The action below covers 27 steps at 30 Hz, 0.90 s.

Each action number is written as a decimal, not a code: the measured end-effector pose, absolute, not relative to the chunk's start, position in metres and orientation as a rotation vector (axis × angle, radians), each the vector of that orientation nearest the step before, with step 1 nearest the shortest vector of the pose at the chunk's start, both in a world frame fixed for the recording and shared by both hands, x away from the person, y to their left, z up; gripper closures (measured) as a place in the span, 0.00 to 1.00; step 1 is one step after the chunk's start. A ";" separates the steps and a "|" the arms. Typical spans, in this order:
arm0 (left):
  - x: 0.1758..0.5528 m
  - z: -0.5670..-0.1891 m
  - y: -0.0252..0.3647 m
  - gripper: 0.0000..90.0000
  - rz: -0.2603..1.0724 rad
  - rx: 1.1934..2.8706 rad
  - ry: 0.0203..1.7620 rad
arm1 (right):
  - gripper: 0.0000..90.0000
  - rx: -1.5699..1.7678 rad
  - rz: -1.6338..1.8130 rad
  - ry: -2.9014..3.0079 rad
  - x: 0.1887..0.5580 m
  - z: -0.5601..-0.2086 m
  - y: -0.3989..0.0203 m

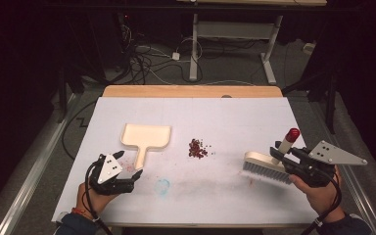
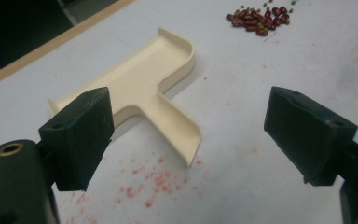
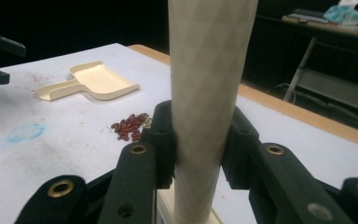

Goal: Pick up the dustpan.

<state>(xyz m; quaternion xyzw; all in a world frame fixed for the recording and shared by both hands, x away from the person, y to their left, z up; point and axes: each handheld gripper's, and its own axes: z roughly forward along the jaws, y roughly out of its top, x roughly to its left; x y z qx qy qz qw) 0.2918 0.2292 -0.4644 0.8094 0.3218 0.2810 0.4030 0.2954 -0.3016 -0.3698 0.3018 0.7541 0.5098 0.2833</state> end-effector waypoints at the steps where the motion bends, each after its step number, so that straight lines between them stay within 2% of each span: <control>1: 0.292 -0.464 0.229 0.17 0.710 2.045 0.813 | 0.78 0.799 1.360 2.019 0.295 -0.369 -0.300; 16: 0.285 -0.468 0.229 0.19 0.689 2.085 0.883 | 0.78 0.793 1.348 2.047 0.297 -0.371 -0.294; 19: 0.293 -0.468 0.225 0.20 0.700 2.111 0.917 | 0.78 0.790 1.343 2.049 0.298 -0.372 -0.292; 27: 0.327 -0.455 0.216 0.22 0.613 2.071 1.078 | 0.78 0.798 1.333 2.065 0.299 -0.373 -0.290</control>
